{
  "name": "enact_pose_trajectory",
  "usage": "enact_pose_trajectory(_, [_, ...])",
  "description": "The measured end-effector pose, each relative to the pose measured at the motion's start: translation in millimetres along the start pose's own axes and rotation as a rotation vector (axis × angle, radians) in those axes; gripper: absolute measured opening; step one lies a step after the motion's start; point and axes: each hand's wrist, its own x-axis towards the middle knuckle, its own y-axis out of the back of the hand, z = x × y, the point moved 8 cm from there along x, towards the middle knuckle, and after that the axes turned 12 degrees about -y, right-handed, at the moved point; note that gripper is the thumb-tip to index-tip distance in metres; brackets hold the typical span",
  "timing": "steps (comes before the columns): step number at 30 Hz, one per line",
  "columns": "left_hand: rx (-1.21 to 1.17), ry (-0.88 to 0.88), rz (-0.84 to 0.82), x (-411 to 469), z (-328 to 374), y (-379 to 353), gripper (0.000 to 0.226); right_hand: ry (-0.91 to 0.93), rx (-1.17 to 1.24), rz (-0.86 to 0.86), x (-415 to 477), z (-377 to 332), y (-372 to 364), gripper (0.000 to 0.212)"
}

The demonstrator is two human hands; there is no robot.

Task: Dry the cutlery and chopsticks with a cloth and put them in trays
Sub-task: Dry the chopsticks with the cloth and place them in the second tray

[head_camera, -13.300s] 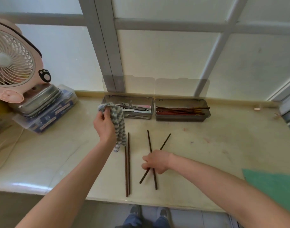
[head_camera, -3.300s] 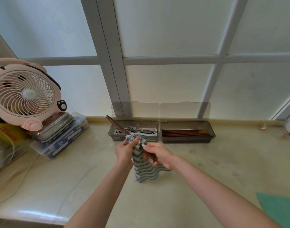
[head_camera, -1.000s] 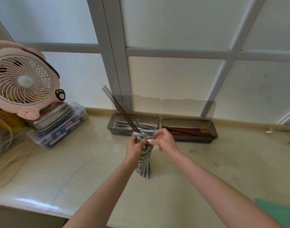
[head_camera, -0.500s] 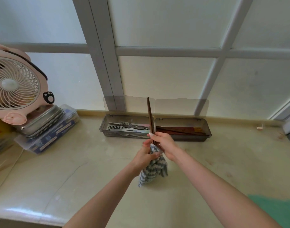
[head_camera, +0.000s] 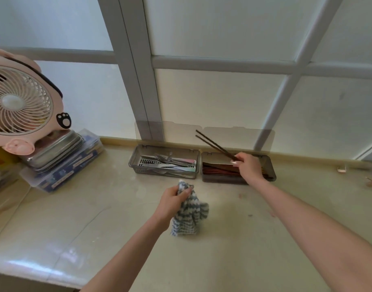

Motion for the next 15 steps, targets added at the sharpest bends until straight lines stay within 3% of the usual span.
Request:
enact_pose_trajectory(3, [-0.047,-0.03,0.008,5.5,14.6,-3.0,0.018,0.075,-0.14,0.001,10.3,-2.1,-9.3,0.021])
enact_pose_trajectory(8, [-0.177,-0.017,0.078,16.6,21.5,-2.5,0.018,0.027,-0.309,0.038,40.2,28.8,-7.5,0.019])
enact_pose_trajectory(11, [-0.202,-0.01,0.127,17.0,17.6,0.2,0.017,-0.014,-0.406,-0.01,52.0,51.9,-11.6,0.017])
enact_pose_trajectory(15, [-0.208,0.009,0.158,14.6,13.4,-0.4,0.018,-0.03,-0.405,-0.107,56.8,66.3,-26.1,0.032])
